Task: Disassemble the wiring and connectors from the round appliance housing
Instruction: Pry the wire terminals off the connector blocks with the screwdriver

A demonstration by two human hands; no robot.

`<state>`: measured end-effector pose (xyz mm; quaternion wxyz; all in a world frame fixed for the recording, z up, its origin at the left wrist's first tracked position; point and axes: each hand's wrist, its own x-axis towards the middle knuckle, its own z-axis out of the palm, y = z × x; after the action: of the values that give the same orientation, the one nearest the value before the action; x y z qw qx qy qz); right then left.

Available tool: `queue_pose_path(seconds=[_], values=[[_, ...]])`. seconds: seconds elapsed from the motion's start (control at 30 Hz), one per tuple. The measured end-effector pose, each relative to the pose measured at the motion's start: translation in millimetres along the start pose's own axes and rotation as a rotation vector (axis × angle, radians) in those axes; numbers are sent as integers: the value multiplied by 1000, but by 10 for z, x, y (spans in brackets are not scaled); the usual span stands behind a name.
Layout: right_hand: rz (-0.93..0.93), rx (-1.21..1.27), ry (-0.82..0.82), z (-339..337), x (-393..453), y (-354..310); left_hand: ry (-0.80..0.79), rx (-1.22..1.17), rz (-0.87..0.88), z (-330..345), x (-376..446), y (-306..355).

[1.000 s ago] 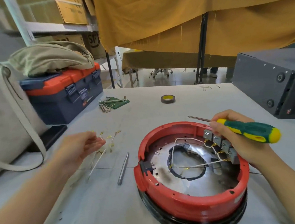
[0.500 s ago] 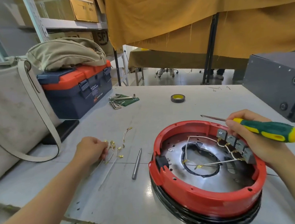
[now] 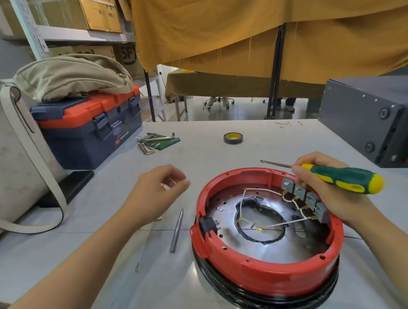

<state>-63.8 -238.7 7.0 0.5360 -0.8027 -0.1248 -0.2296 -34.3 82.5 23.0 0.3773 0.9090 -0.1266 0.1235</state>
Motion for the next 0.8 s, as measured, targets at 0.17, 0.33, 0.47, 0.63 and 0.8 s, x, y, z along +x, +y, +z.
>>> queue_pose_path(seconds=[0.17, 0.33, 0.47, 0.63, 0.8], values=[[-19, -23, -19, -6, 20, 27, -291, 117, 324, 288, 104, 433], [-6, 35, 6, 0, 16, 28, -439, 330, 431, 623, 217, 615], [34, 111, 33, -5, 23, 43, -481, 520, 412, 749, 273, 589], [40, 153, 54, -28, 49, 23, -443, 602, 401, 740, 273, 566], [29, 200, 128, -89, 64, -33, -395, 665, 354, 684, 260, 635]])
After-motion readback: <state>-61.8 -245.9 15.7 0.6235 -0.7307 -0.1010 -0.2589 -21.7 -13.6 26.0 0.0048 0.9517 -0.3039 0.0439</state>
